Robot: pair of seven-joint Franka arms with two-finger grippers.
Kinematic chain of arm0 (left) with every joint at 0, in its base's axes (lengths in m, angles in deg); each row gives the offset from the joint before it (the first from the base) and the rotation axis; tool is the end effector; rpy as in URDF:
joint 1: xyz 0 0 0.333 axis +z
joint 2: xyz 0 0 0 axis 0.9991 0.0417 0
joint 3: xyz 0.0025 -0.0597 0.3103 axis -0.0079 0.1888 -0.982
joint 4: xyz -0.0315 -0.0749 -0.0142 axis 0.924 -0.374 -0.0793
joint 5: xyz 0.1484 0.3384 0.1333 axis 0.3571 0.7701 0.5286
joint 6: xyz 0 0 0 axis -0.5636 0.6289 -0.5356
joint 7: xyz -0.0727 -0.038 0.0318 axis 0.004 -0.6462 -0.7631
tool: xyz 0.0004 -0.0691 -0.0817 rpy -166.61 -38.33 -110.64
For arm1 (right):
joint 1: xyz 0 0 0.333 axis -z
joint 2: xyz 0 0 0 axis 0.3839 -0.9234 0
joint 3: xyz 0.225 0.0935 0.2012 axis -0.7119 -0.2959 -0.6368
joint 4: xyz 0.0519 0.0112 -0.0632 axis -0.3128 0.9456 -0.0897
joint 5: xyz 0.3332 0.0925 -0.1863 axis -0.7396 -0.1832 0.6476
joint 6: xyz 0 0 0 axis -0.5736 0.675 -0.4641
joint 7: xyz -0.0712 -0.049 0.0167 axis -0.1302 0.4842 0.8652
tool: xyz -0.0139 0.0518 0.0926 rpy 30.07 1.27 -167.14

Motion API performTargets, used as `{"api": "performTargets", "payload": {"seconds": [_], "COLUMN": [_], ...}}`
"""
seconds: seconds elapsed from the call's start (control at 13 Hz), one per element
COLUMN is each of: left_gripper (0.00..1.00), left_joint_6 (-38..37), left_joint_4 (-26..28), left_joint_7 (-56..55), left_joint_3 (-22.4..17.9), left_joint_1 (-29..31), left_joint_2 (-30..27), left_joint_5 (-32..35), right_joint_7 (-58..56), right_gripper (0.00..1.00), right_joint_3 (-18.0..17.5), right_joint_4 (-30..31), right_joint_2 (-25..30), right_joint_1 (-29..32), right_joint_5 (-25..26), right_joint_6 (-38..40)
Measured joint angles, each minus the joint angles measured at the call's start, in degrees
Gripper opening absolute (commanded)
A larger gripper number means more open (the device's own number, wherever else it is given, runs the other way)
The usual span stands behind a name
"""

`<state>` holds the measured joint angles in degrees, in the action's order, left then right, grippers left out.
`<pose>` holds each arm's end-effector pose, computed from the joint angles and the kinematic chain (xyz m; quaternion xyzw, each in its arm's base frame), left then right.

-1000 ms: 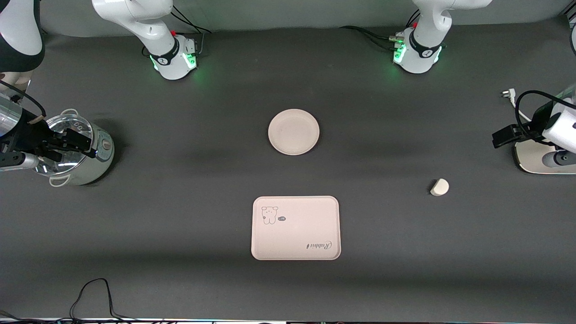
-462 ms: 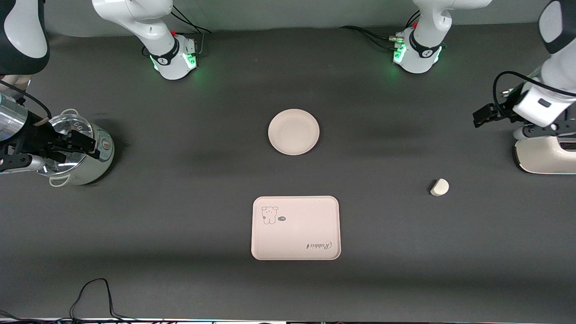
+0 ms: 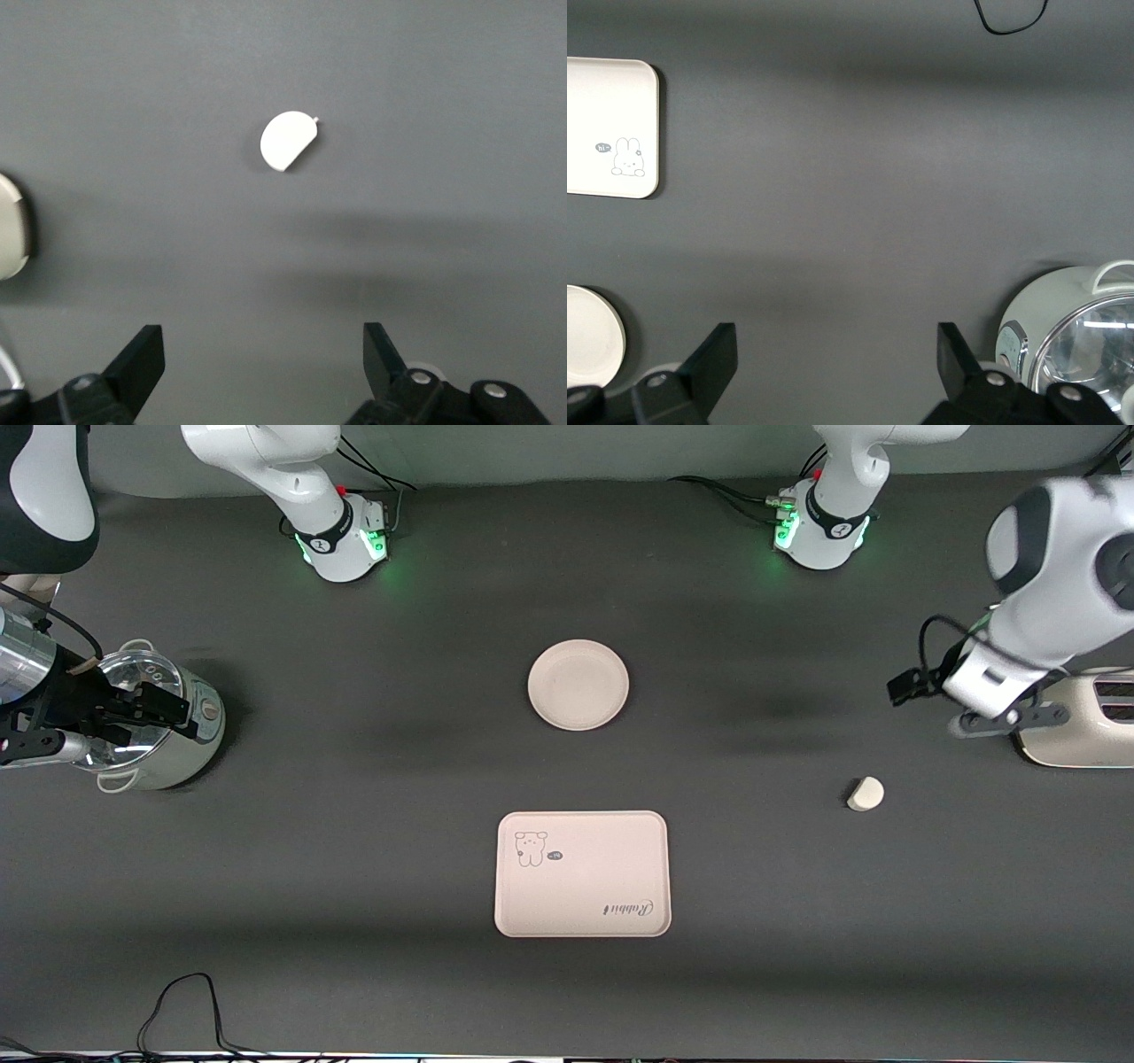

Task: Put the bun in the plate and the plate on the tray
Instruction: 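Lower the left gripper onto the bun while the right arm advances, then grasp the white bun with the left gripper and lift it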

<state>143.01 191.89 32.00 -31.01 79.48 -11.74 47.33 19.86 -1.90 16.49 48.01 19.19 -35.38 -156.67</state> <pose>0.5205 -0.0149 0.3935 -0.9977 -0.0371 0.0508 0.0250 0.5800 -0.0063 0.5615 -0.9988 -0.0236 -0.0200 0.0369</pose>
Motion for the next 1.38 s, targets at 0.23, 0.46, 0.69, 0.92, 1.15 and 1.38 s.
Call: {"api": "performTargets", "payload": {"seconds": [0.23, 0.46, 0.69, 0.92, 1.15, 1.38], "left_gripper": [1.0, 1.0, 0.98, 0.94, 0.69, 0.41], "left_joint_6": [11.22, 18.81, 21.03, 21.3, 21.3, 21.3], "left_joint_4": [0.01, -1.12, -4.33, -6.39, -8.16, -9.31], "left_joint_7": [0.0, 0.0, 0.0, 0.0, 0.16, 0.7], "left_joint_3": [-0.26, -0.27, -0.27, -0.27, -0.27, -0.27], "left_joint_1": [0.13, 0.23, 0.25, 0.25, 0.41, 0.86], "left_joint_2": [11.15, 19.99, 25.6, 27.77, 29.09, 30.58], "left_joint_5": [0.01, -0.04, -0.97, -2.19, -2.29, -3.72], "right_joint_7": [0.0, 0.02, 0.02, 0.02, 0.22, 0.34], "right_gripper": [1.0, 1.0, 1.0, 1.0, 1.0, 1.0], "right_joint_3": [-0.03, -0.15, -0.2, -0.22, -0.23, -0.23], "right_joint_4": [0.06, 0.19, 0.15, 0.12, 0.13, 0.17], "right_joint_2": [-0.35, -3.23, -5.97, -6.24, -7.05, -8.51], "right_joint_1": [-0.59, -4.51, -6.61, -7.89, -9.64, -11.12], "right_joint_5": [-0.67, -5.16, -10.2, -12.39, -14.0, -14.03], "right_joint_6": [-0.9, -4.99, -7.55, -8.48, -9.04, -9.94]}}
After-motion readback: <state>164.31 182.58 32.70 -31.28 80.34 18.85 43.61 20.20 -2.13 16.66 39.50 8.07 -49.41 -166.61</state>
